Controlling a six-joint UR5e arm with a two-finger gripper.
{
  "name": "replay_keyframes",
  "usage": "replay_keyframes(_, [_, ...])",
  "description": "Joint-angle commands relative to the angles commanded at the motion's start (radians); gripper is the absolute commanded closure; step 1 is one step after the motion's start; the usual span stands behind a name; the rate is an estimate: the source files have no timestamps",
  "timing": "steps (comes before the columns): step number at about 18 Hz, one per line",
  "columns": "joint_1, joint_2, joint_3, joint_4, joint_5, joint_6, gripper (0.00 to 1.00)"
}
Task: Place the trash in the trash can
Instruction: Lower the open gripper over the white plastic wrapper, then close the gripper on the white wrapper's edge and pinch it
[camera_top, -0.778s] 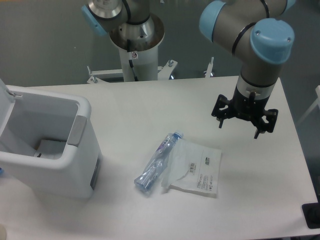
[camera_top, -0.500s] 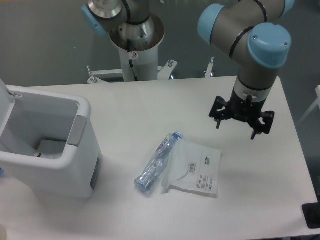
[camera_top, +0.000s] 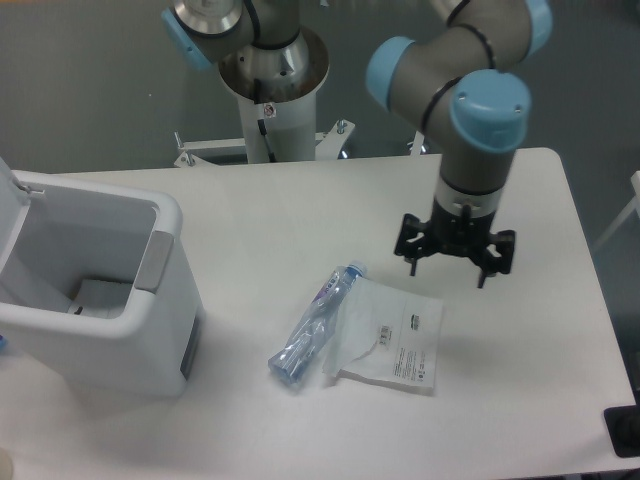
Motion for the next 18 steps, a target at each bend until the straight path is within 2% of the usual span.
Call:
replay_keyframes(5, [-0.063, -0.073, -0.006, 0.000, 0.005, -0.009, 0.00])
replay_keyframes(8, [-0.089, -0.136, 0.018, 0.003, 0.011, -0.027, 0.00])
replay_keyframes(13, [-0.106, -0.218, 0.141, -0.003, 0.014, -0.260, 0.00])
replay_keyframes(18, [-0.107, -0.276, 0.221, -0.006, 0.057, -0.523, 0.00])
